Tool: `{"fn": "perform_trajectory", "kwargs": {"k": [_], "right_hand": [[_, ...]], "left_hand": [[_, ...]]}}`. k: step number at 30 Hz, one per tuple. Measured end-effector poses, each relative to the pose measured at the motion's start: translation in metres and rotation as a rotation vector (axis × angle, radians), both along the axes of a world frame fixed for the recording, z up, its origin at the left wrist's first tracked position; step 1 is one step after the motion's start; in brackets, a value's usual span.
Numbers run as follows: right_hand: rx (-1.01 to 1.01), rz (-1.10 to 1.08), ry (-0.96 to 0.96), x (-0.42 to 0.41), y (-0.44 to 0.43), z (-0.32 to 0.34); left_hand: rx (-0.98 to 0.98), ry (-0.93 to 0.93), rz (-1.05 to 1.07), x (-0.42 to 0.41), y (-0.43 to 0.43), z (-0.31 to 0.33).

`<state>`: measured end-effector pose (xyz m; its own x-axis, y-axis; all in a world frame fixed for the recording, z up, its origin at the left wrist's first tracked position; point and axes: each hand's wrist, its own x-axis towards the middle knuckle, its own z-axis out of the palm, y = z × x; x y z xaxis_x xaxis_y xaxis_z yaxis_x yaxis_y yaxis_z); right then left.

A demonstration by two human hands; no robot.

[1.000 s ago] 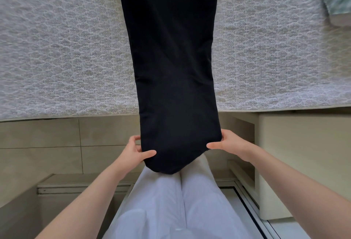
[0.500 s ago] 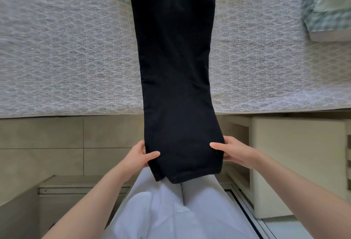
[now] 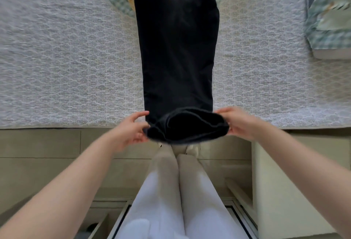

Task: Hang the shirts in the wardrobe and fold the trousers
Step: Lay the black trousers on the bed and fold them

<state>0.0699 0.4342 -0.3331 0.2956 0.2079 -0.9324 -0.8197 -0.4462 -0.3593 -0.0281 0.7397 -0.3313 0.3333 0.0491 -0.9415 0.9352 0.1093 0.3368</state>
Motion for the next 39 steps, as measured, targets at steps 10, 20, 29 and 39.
{"fn": "perform_trajectory", "kwargs": {"k": [10,20,29,39], "right_hand": [[-0.293,-0.257,-0.156,0.091,0.018,-0.066],[-0.256,0.037,-0.196,0.023,0.017,-0.112],[-0.242,0.170,-0.392,0.003,0.009,-0.107],[-0.190,0.055,-0.308,-0.016,-0.002,-0.105]], "left_hand": [[0.269,-0.075,-0.044,0.102,0.029,-0.068],[0.343,-0.105,-0.310,0.042,0.010,-0.122],[0.204,-0.185,-0.150,0.004,0.013,-0.106],[0.292,-0.113,-0.052,0.005,0.001,-0.106]]}}
